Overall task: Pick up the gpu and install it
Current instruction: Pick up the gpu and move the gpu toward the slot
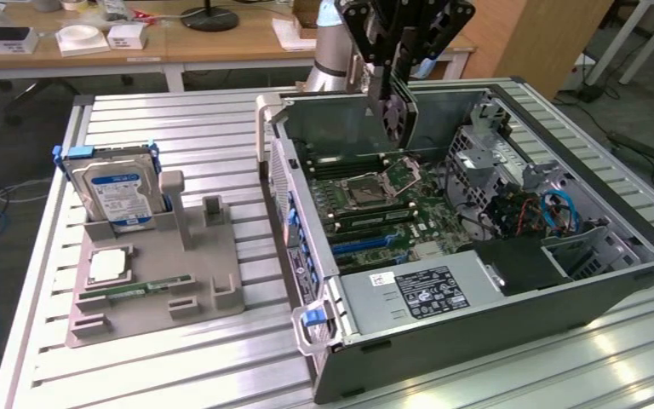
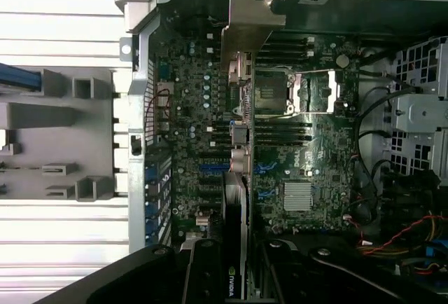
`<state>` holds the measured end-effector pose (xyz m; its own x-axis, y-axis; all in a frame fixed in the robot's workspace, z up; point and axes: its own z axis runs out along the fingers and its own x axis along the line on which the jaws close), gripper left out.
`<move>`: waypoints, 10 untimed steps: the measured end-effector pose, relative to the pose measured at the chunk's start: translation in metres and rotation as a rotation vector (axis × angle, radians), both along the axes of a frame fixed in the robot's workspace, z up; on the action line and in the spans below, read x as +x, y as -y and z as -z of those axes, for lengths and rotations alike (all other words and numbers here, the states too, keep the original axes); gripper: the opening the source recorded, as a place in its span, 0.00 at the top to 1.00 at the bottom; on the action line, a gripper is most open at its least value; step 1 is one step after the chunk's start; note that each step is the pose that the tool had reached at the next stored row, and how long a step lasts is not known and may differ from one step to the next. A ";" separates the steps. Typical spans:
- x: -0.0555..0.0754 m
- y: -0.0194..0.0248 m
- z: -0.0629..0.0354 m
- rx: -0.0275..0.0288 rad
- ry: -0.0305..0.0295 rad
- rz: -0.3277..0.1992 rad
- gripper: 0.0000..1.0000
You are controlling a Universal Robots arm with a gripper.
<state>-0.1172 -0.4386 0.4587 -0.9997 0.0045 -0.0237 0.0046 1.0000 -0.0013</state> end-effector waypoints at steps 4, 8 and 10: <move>0.006 0.0000 0.0002 0.0000 0.0000 0.000 0.74; 0.013 0.0000 0.0005 0.0000 0.0000 0.000 0.74; 0.016 0.0000 0.0006 0.0001 0.0001 0.000 0.74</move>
